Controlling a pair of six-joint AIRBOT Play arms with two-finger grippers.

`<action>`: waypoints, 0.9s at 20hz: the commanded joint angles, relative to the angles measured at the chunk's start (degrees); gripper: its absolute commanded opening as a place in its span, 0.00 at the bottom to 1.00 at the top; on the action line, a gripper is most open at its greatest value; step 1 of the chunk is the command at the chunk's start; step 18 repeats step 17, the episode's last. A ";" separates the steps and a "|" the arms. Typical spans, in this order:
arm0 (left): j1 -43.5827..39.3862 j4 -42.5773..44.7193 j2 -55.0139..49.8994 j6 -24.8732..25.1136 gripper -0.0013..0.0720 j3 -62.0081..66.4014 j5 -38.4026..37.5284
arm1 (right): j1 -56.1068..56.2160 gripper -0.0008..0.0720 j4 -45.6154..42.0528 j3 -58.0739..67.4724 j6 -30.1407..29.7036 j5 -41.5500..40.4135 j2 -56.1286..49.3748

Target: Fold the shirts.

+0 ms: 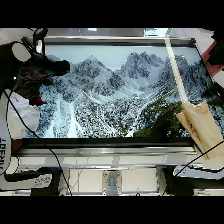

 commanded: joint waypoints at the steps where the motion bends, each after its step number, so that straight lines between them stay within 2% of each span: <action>1: -0.72 -1.75 -0.04 0.02 0.04 0.02 -3.93 | 13.53 0.67 18.43 0.70 -11.34 -15.17 0.04; 5: -0.70 -1.75 -0.02 0.02 0.05 0.02 -10.78 | 28.24 0.67 -1.99 0.70 -12.11 -23.96 -0.02; 9: -0.68 -1.42 -0.04 0.04 0.05 0.02 -10.56 | 34.69 0.67 -17.90 0.70 -12.33 -24.90 -0.02; 11: -0.70 -1.68 -0.04 0.02 0.05 0.02 -9.84 | 35.60 0.67 -20.11 0.70 -12.31 -24.92 -0.02; 18: -0.70 -1.60 -0.04 0.09 0.05 0.02 -10.51 | 35.56 0.67 -19.63 0.70 -12.31 -24.92 -0.02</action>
